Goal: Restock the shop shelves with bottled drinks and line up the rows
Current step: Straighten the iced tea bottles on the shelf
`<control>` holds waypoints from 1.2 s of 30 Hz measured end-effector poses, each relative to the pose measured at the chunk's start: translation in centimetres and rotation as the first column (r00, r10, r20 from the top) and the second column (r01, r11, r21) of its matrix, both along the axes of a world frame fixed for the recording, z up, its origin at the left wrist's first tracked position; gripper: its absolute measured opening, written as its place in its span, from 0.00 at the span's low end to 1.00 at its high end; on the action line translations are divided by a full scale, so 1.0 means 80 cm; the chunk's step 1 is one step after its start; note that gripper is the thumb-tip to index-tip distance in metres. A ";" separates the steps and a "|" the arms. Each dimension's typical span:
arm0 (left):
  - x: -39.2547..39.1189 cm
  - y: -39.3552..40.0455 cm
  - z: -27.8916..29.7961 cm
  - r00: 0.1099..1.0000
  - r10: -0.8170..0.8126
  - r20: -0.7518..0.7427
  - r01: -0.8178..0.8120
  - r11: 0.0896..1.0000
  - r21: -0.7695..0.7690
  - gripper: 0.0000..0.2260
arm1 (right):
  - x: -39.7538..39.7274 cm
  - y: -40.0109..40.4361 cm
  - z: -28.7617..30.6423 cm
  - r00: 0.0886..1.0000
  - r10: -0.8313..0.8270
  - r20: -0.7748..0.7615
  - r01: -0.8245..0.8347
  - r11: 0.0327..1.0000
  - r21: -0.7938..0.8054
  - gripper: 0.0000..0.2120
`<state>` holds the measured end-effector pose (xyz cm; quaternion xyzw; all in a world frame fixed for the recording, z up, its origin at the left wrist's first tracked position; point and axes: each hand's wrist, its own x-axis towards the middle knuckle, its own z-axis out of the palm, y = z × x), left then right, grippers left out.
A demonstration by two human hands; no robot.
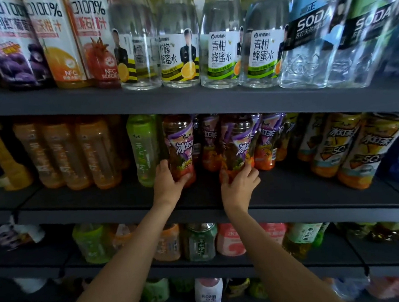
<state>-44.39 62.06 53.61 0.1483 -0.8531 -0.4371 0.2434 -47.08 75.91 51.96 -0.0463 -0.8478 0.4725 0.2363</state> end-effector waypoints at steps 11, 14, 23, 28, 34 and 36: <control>0.033 -0.029 -0.002 0.998 -0.057 0.010 0.057 0.998 -0.006 0.30 | 0.003 0.024 0.005 0.980 -0.188 0.062 0.192 0.980 -0.061 0.27; 0.035 -0.030 -0.001 0.998 -0.068 0.010 0.068 0.998 0.003 0.30 | -0.005 0.047 0.012 0.970 -0.218 0.104 0.224 0.973 -0.053 0.28; 0.033 -0.040 -0.006 0.994 -0.112 0.005 0.112 0.994 -0.007 0.32 | 0.033 0.025 0.021 0.972 -0.117 -0.205 0.105 0.992 -0.069 0.21; 0.034 -0.040 -0.008 0.996 -0.086 -0.017 0.085 0.994 -0.069 0.31 | 0.007 -0.059 0.037 0.930 0.361 -0.074 -0.341 0.919 0.197 0.20; 0.042 -0.054 -0.015 0.997 -0.073 -0.040 0.072 0.997 -0.034 0.28 | -0.042 -0.107 0.068 0.946 0.282 0.162 -0.321 0.892 0.319 0.30; 0.045 -0.057 -0.017 0.995 -0.078 -0.054 0.077 0.997 -0.014 0.30 | -0.051 -0.117 0.071 0.954 0.201 0.222 -0.257 0.931 0.260 0.24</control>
